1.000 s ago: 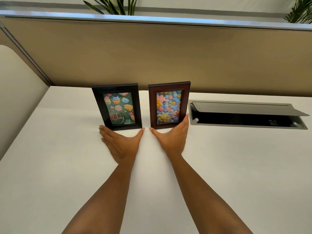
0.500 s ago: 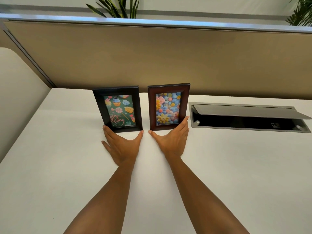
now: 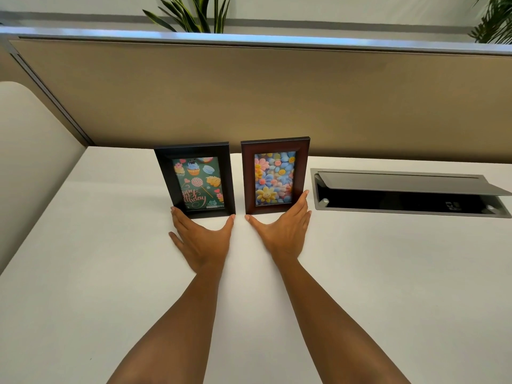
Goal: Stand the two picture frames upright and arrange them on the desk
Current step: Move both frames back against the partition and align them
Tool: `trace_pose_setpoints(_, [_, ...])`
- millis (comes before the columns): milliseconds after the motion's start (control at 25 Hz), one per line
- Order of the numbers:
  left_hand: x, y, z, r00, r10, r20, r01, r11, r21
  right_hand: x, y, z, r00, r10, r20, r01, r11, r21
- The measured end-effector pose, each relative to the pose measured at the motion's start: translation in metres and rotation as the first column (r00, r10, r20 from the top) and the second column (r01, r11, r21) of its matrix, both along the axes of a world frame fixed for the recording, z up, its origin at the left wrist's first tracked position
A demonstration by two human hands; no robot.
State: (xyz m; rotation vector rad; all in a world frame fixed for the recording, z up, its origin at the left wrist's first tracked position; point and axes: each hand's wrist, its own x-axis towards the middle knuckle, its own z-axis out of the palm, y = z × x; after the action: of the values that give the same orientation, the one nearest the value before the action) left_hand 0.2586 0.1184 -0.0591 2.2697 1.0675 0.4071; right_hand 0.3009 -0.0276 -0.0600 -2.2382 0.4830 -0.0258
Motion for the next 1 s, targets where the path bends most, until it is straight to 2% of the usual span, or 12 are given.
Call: trace_pose_setpoints(1000, [0.0020, 0.0039, -0.0090, 0.999, 0.009, 0.046, -0.010, 1.000, 0.007, -0.0005, 0.0010, -0.0007, 1.000, -0.009, 0.005, 0.009, 1.000, -0.010])
